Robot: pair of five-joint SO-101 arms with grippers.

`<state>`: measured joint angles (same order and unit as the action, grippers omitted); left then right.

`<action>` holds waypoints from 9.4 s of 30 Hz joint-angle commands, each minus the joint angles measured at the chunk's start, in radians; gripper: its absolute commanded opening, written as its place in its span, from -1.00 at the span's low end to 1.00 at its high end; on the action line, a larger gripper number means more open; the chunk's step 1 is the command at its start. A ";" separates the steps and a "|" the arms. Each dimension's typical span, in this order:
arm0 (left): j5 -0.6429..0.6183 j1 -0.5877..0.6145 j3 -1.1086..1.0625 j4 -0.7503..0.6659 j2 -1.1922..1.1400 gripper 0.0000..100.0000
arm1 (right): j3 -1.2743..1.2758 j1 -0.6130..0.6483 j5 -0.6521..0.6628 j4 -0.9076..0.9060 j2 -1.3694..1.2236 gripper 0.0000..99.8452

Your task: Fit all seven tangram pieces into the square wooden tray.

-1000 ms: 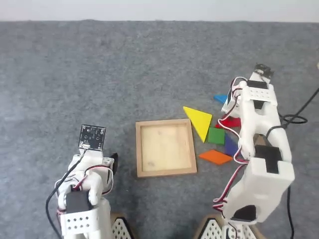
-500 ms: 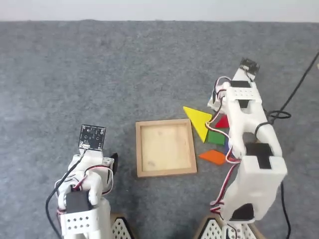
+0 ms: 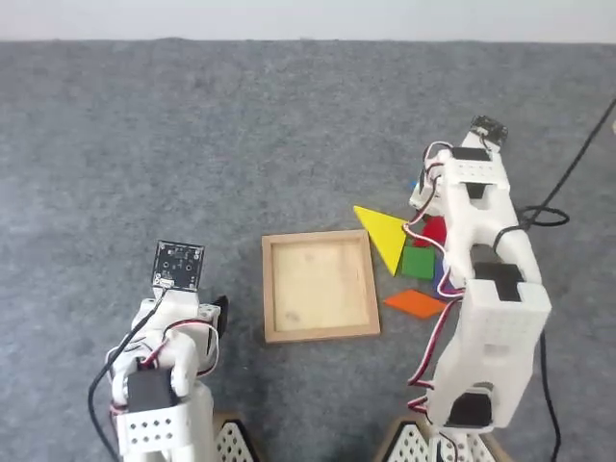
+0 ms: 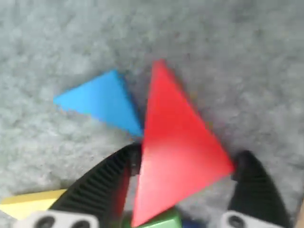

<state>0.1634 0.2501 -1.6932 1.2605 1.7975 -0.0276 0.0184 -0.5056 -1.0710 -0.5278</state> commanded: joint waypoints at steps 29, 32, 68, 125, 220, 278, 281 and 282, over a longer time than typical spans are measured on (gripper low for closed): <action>0.008 -0.002 0.008 0.005 0.020 -0.56 | -0.307 -0.041 0.371 -0.334 0.047 -0.72; 0.008 -0.002 0.008 0.005 0.020 -0.56 | -0.308 -0.048 0.373 -0.331 0.042 -0.71; 0.008 0.000 0.008 0.005 0.020 -0.56 | -0.313 -0.022 -0.018 -0.282 -0.185 -0.39; 0.008 0.000 0.008 0.005 0.020 -0.56 | 0.732 0.380 0.110 0.283 1.020 -0.99; 0.008 0.000 0.008 0.005 0.020 -0.56 | 0.687 0.432 0.126 0.306 0.622 -0.72; 0.008 0.000 0.008 0.005 0.020 -0.56 | 0.436 0.728 0.493 0.199 0.470 -0.75; 0.008 0.000 0.008 0.005 0.020 -0.56 | 0.439 0.717 0.468 0.206 0.555 -0.75; 0.008 0.000 0.008 0.005 0.020 -0.56 | 0.439 0.700 0.463 0.203 0.584 -0.75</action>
<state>0.1634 0.2501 -1.6932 1.2605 1.7975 0.4572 0.7350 -0.0100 -0.8807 -0.0844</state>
